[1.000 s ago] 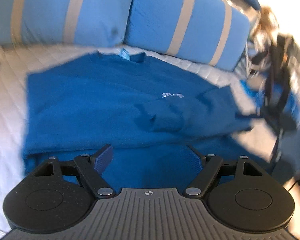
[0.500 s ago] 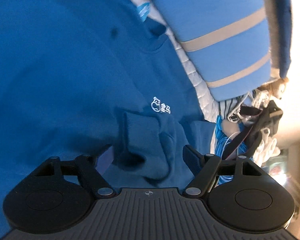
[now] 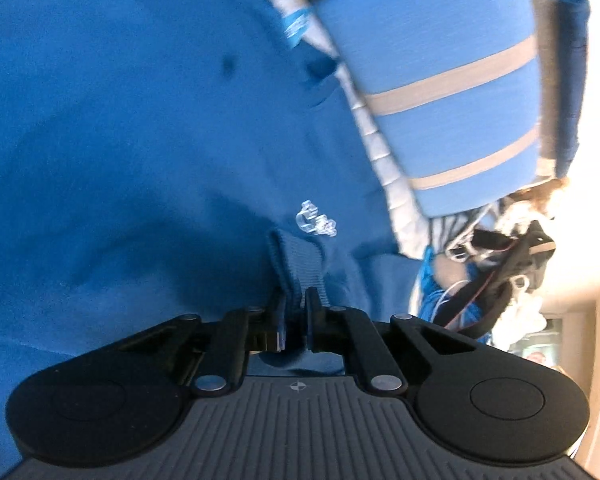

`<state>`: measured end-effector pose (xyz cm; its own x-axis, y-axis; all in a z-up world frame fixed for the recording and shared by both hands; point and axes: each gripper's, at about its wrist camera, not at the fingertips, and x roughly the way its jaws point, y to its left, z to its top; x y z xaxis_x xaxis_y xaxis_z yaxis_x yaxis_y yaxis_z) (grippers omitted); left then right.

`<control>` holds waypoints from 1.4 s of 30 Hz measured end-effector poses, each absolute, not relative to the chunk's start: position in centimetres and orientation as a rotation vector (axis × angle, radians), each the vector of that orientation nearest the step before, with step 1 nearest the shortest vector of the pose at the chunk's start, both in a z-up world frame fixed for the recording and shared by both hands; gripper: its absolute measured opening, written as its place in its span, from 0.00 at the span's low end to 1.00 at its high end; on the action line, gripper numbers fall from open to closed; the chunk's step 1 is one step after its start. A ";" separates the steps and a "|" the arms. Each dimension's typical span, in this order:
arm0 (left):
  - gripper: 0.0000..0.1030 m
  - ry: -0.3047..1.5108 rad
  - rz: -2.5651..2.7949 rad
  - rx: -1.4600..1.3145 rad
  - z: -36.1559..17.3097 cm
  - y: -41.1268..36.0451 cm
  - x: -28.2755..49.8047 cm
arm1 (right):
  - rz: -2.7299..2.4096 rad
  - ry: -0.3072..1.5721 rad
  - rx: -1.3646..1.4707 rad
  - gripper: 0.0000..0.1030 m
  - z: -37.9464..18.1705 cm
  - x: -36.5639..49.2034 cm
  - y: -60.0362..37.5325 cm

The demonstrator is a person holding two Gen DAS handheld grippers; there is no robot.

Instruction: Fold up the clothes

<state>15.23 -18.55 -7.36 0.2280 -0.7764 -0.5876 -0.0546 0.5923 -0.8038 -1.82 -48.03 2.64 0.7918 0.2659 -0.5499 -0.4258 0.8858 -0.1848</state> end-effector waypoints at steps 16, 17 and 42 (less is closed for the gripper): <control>0.09 1.075 -0.652 -0.909 -0.1 -20.0 13.6 | 0.209 0.672 -0.312 1.00 -2.9 2.5 -51.0; 0.09 1.065 -0.658 -0.913 0.5 -20.0 13.5 | 0.181 0.684 -0.317 1.00 -3.5 2.9 -51.2; 0.08 0.874 -0.684 -0.858 7.4 -14.4 12.8 | -0.067 0.695 -0.166 1.00 -3.2 8.2 -54.6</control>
<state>12.83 -14.40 7.42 0.4789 -0.7981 -0.3657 0.1631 0.4902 -0.8562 8.18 -54.63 -3.22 0.7665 -0.1165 -0.6316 0.0057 0.9846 -0.1747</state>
